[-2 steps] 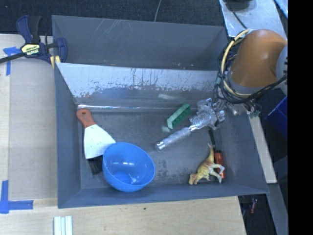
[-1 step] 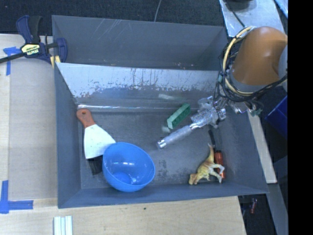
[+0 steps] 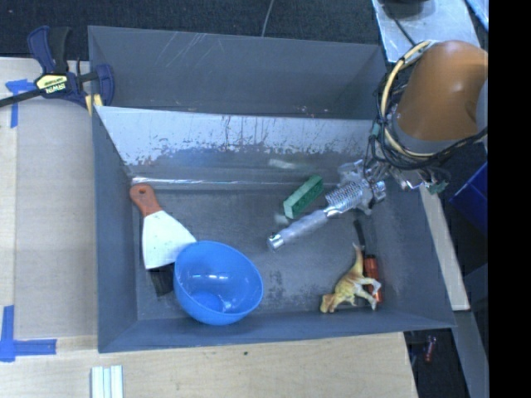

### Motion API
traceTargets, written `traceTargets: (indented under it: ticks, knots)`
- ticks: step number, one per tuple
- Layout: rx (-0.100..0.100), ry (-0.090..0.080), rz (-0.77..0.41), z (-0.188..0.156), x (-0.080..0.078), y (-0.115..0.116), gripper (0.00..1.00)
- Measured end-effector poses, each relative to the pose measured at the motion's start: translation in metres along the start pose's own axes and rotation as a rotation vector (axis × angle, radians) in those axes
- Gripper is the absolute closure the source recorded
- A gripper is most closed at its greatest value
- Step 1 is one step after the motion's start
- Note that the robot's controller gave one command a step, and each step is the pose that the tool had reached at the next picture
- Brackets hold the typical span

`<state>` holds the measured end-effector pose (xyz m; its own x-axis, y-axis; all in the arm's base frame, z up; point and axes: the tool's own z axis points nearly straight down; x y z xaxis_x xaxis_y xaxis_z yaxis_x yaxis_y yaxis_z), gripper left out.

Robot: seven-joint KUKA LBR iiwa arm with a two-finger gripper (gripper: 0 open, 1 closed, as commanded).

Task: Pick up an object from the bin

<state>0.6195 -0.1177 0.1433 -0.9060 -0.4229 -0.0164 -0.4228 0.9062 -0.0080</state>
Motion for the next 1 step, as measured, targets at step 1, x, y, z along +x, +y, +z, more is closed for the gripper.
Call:
traceTargets:
  ticks: [1]
  knots:
    - [0.001, -0.002, 0.001, -0.0124, -0.0005, -0.0004, 1.00]
